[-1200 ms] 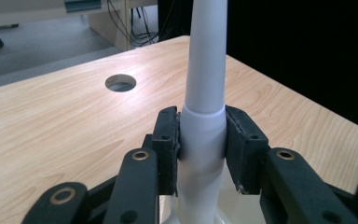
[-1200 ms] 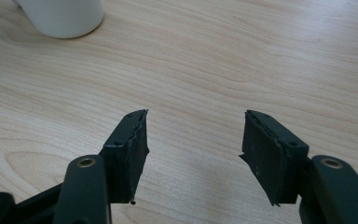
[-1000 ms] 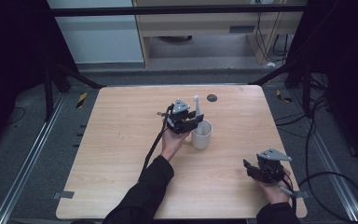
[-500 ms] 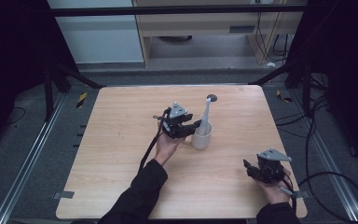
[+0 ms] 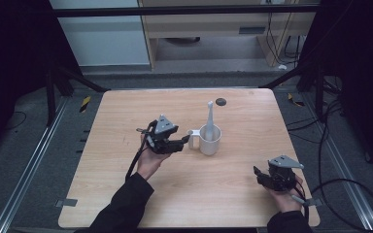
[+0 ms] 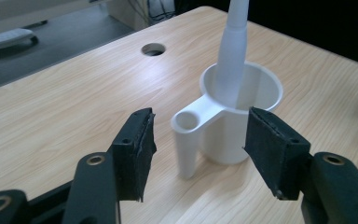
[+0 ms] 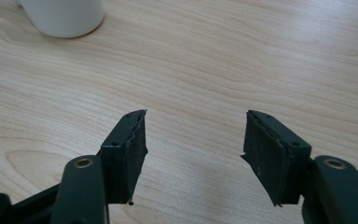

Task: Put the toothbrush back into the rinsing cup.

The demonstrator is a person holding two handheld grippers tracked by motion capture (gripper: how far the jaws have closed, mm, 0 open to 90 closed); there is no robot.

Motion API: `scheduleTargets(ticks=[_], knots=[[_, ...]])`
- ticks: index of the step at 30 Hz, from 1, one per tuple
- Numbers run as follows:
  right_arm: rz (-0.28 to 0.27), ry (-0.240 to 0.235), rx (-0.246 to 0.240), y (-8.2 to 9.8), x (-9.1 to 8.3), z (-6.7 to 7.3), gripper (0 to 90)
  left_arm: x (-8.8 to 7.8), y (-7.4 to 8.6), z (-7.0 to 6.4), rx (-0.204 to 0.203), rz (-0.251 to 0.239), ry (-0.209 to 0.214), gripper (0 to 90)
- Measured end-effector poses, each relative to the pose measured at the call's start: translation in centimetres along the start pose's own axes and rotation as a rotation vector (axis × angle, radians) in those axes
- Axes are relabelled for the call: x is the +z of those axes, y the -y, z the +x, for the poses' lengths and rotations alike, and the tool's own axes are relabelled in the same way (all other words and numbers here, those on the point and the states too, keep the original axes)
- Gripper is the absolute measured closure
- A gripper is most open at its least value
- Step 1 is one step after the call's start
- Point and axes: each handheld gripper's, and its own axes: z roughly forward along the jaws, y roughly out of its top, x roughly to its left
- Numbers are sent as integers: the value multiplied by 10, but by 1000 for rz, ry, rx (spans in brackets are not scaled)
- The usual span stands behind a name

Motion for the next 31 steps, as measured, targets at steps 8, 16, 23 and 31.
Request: scheduleTargets(ticks=[8, 16, 23, 31], knots=[[-2, 4, 0, 1, -1, -1, 381, -32, 21, 16, -26, 3, -52, 387], [-11, 5, 0, 3, -1, -2, 361, -58, 55, 32, -53, 44, -117, 360], [-13, 5, 2, 3, -2, -2, 340, -75, 85, 46, -93, 101, -164, 303], [-20, 10, -6, 4, -3, -3, 315, -97, 118, 58, -136, 146, -228, 270]])
